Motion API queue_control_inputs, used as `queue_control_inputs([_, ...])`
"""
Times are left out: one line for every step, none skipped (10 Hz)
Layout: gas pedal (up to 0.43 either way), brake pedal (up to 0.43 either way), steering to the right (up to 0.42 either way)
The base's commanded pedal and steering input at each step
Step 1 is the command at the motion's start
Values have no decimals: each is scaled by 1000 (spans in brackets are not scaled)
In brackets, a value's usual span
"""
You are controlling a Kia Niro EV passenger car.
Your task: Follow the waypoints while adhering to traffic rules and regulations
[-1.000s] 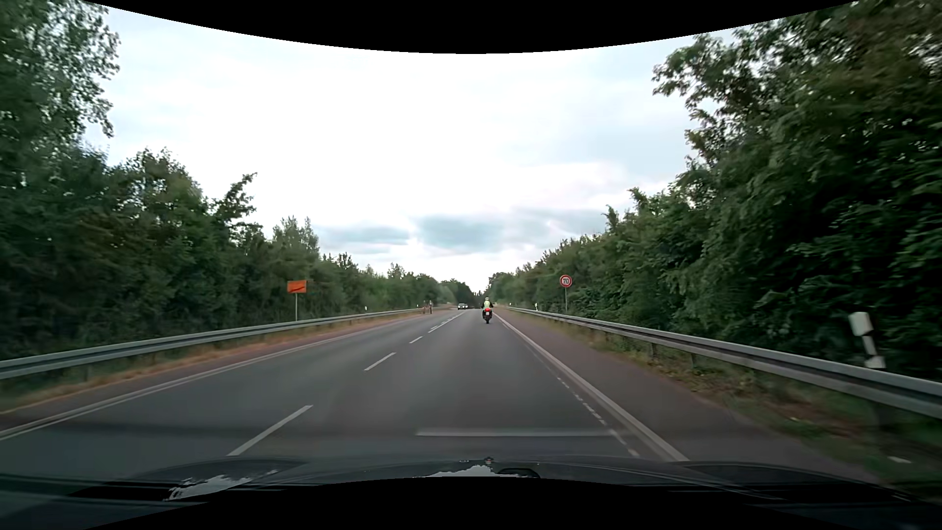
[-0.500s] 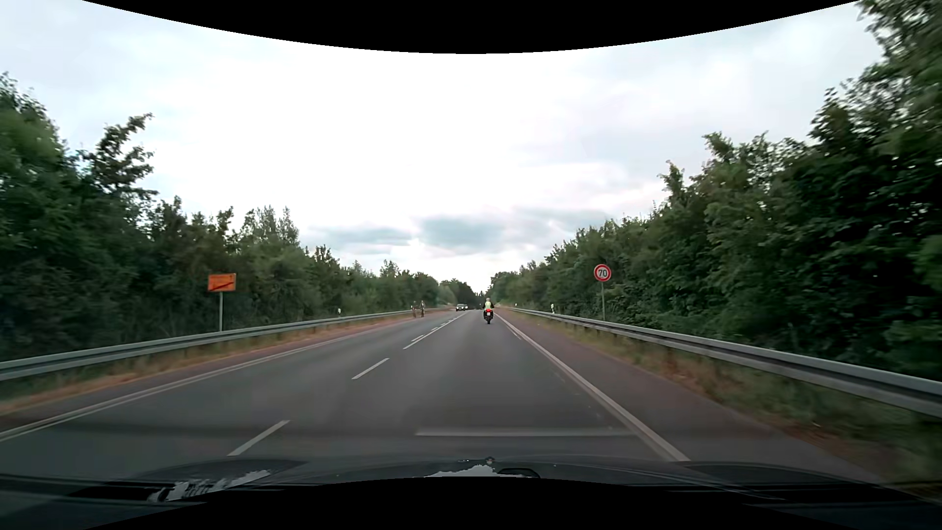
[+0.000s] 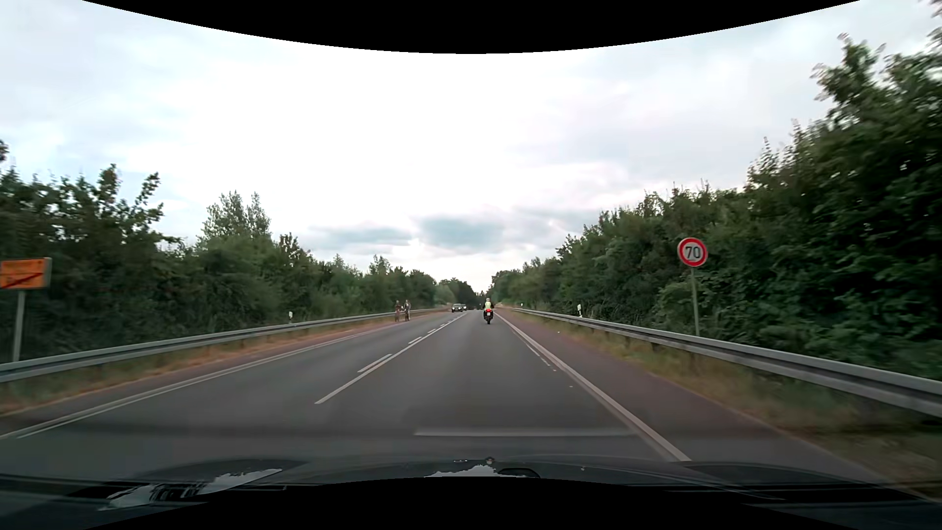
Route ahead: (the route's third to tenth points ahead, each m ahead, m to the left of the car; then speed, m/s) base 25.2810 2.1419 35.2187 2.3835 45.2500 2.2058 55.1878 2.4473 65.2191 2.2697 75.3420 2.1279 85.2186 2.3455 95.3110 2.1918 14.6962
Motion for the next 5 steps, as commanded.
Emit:
queue_control_inputs([311,0,-1])
queue_control_inputs([311,0,-1])
queue_control_inputs([311,0,-1])
queue_control_inputs([311,0,-1])
queue_control_inputs([311,0,-1])
